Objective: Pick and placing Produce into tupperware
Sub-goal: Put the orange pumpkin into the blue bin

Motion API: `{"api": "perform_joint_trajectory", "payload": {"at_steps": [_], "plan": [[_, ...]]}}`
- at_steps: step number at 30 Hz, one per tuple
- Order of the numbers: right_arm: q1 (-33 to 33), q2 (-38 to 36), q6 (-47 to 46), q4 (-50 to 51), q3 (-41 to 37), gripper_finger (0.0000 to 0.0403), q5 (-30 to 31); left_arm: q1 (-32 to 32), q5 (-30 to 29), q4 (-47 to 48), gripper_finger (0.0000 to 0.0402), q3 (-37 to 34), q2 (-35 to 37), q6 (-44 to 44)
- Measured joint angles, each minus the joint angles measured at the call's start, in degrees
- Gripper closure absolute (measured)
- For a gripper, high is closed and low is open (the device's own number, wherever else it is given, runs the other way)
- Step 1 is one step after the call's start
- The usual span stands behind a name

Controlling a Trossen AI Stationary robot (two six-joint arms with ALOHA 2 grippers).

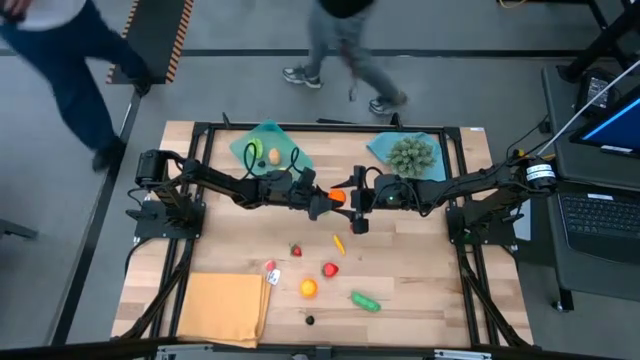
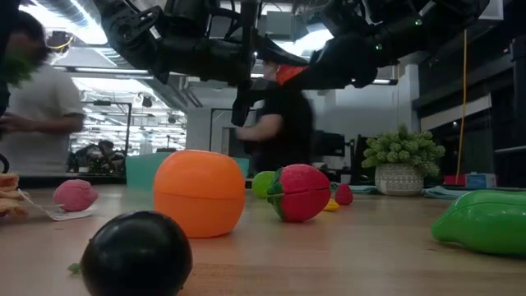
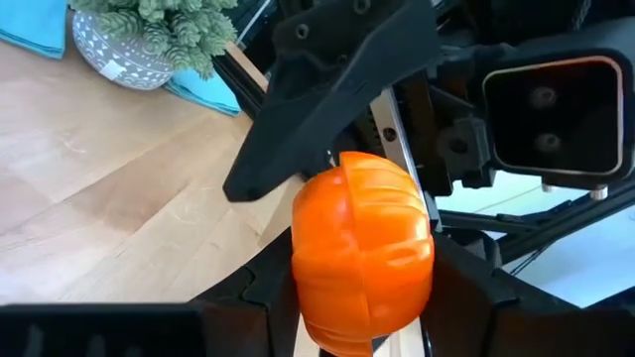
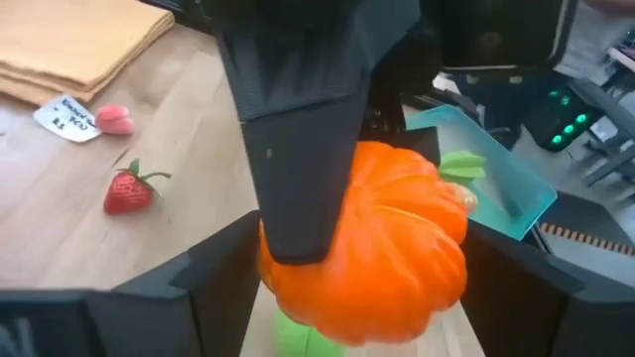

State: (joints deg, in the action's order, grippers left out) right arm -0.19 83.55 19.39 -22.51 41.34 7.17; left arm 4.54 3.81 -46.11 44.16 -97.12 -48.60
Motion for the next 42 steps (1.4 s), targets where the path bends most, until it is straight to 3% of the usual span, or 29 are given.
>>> {"api": "perform_joint_trajectory", "payload": {"at_steps": [13, 19, 28, 36, 42], "plan": [[0.0, -0.2, 0.8, -0.1, 0.0, 0.0095, 0.4, 2.9, 4.9, 0.4, 0.0248, 0.0, 0.3, 4.1], [0.0, -2.4, 0.3, 4.8, 0.0, 0.0096, 9.6, 5.1, 7.8, 0.5, 0.0248, 0.0, 1.0, 7.6], [0.0, -9.0, -3.2, 14.0, 0.0, 0.0096, 10.4, 8.6, 13.3, 0.4, 0.0248, 0.0, 1.0, 12.3], [-0.9, -12.0, -7.9, 15.7, 0.0, 0.0096, 10.2, 10.9, 14.6, 0.6, 0.0246, -0.1, 2.1, 21.7], [-2.3, -15.7, -11.4, 15.3, -3.7, 0.0096, 10.1, 13.0, 13.7, 2.8, 0.0249, -1.5, 8.2, 30.6]]}}
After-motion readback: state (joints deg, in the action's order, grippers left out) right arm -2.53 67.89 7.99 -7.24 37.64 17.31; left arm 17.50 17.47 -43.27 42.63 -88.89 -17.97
